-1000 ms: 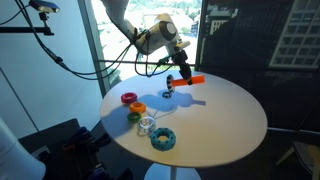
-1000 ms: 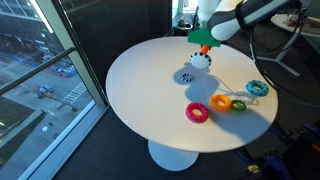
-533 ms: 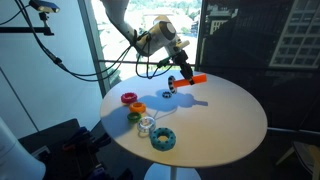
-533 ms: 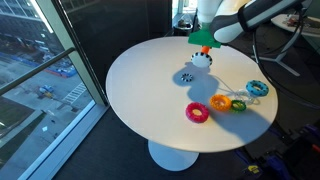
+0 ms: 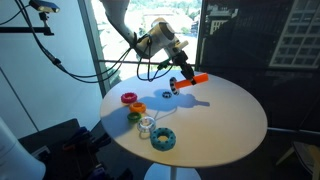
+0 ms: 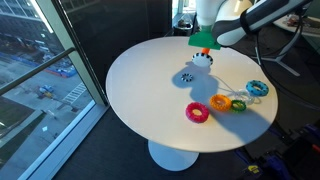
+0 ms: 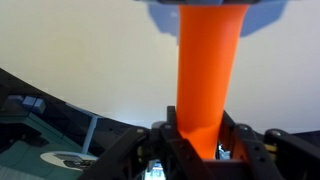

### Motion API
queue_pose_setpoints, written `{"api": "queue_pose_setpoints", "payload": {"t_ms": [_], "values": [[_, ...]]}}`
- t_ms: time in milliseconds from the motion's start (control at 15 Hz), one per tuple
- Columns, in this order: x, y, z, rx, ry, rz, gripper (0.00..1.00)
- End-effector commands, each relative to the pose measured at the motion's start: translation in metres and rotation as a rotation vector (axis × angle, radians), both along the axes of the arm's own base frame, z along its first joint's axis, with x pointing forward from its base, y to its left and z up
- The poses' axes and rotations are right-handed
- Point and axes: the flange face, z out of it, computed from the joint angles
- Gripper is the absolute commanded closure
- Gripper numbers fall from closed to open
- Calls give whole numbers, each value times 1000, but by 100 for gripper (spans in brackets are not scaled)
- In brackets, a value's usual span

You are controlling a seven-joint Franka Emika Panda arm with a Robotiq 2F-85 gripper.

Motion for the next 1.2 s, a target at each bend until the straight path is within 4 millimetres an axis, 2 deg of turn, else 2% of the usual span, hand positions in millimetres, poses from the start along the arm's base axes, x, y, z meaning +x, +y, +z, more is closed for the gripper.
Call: {"api": "queue_pose_setpoints", "payload": {"t_ms": [0,1133], "values": [[-2,1,1,-26,-24,-5,84],[-6,23,-12,-144,-87,16,84]]}}
